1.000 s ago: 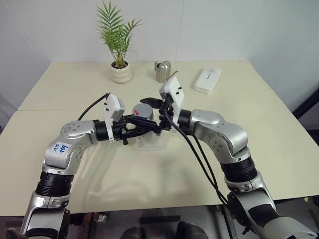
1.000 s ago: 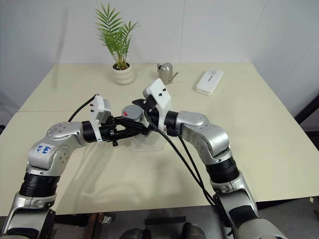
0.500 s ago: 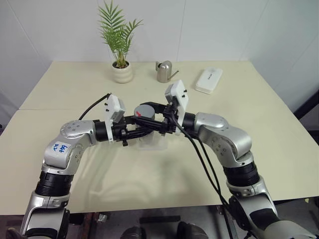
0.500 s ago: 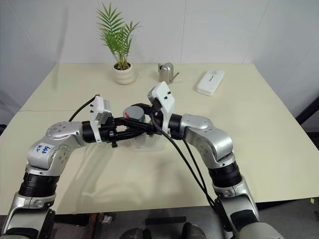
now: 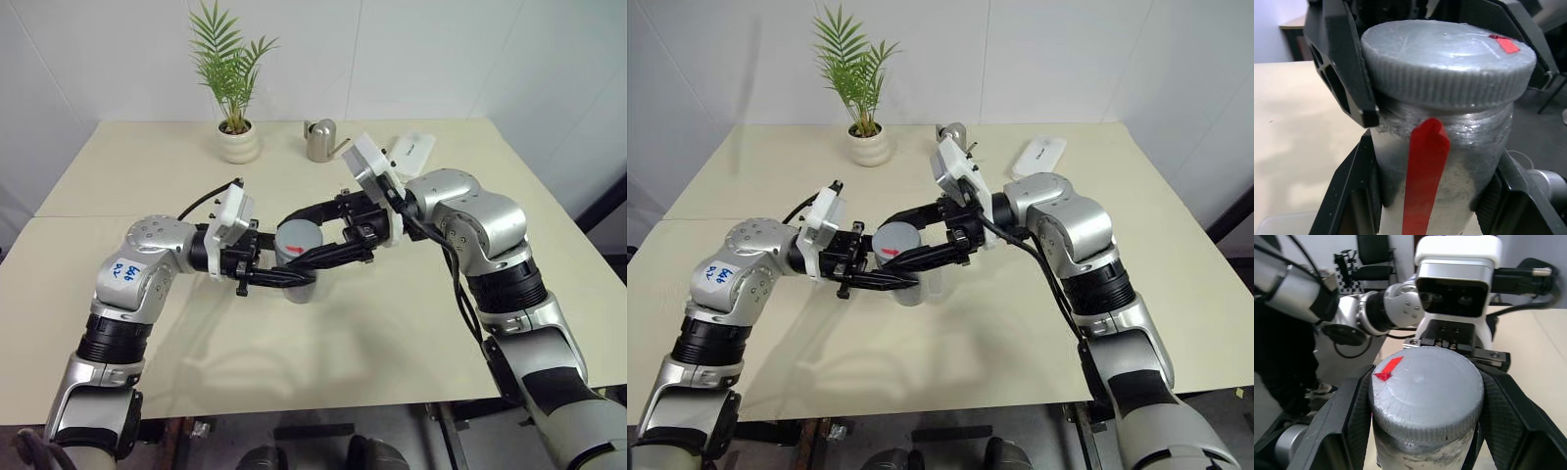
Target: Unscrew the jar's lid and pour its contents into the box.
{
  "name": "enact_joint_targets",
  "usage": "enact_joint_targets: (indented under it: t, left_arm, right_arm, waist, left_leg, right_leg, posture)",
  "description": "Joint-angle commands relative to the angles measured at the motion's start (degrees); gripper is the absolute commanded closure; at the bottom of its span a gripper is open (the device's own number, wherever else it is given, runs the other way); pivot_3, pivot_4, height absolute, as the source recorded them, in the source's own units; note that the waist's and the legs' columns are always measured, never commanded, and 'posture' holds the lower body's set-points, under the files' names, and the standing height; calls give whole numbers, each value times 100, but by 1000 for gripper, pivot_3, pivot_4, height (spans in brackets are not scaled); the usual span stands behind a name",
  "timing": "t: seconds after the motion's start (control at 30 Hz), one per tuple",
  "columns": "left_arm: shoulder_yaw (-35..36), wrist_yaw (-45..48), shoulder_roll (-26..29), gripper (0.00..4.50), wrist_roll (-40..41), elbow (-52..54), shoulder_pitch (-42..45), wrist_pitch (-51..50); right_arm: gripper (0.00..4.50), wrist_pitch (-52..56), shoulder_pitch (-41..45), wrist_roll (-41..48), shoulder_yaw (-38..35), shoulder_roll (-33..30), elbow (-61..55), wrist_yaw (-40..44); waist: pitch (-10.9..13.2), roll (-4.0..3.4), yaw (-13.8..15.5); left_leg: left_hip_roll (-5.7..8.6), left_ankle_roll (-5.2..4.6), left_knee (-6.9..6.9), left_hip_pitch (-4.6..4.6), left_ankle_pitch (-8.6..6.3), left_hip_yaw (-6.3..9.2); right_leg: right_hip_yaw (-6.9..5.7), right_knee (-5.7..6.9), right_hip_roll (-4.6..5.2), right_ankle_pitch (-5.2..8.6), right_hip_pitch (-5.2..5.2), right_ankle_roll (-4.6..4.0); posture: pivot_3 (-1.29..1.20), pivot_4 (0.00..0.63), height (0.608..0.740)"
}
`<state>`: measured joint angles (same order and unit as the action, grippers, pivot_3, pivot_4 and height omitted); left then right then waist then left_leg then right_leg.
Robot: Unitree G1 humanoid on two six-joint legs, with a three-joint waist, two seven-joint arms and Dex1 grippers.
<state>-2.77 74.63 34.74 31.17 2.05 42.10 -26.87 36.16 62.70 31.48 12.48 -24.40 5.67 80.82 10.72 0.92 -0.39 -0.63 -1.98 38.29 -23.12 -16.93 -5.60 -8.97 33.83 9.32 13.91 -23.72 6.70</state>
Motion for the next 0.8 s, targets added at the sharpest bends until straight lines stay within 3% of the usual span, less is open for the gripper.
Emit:
enact_joint_targets:
  t: [0.03, 0.17, 0.2, 0.33, 0.53, 0.8]
  left_arm:
    - [38, -65, -42, 2589, 42, 256, -44, 119]
    - [209, -269, -37, 2589, 30, 270, -135, 162]
    - [259, -318, -27, 2589, 46, 295, -176, 164]
    - [433, -542, 17, 2589, 88, 382, -331, 164]
    - [662, -848, 156, 2589, 54, 498, -678, 145]
    - [588, -1378, 4, 2589, -14, 579, -804, 195]
  right_arm:
    - [1760, -60, 131, 231, -198, 127, -191, 75]
    - [1760, 142, -77, 270, -410, 115, -276, -339]
    - [1130, 241, -137, 298, -476, 92, -310, -445]
    - [24, 72, -403, 261, -714, 18, -505, -759]
    - [24, -154, -692, 215, -959, 1, -776, -1220]
    - [24, -227, -810, -72, -749, 457, -1185, -2265]
  waist:
    - [0, 0, 0]
    - [0, 0, 7]
    - [0, 0, 8]
    - [0, 0, 20]
    - [0, 0, 15]
    - [0, 0, 10]
  left_leg:
    - [0, 0, 2, 0, 0, 0]
    - [-1, 0, 4, 0, 0, 2]
    - [-1, 0, 4, 0, 0, 2]
    - [-1, 0, 3, -1, 0, 3]
    - [-1, 1, 2, 0, 0, 3]
    - [-2, 3, 2, 1, 1, 3]
  right_leg:
    - [0, 1, 0, 0, 0, 0]
    - [0, 3, 0, 0, 0, 0]
    - [0, 2, 1, 0, 0, 0]
    - [0, 1, 1, 0, 1, 0]
    - [0, 1, 1, 0, 0, 0]
    - [1, 4, 1, 0, 0, 0]
  posture:
    - [0, 150, 740]
    - [0, 150, 740]
    - [0, 150, 740]
    - [0, 150, 740]
    - [0, 150, 740]
    - [0, 150, 740]
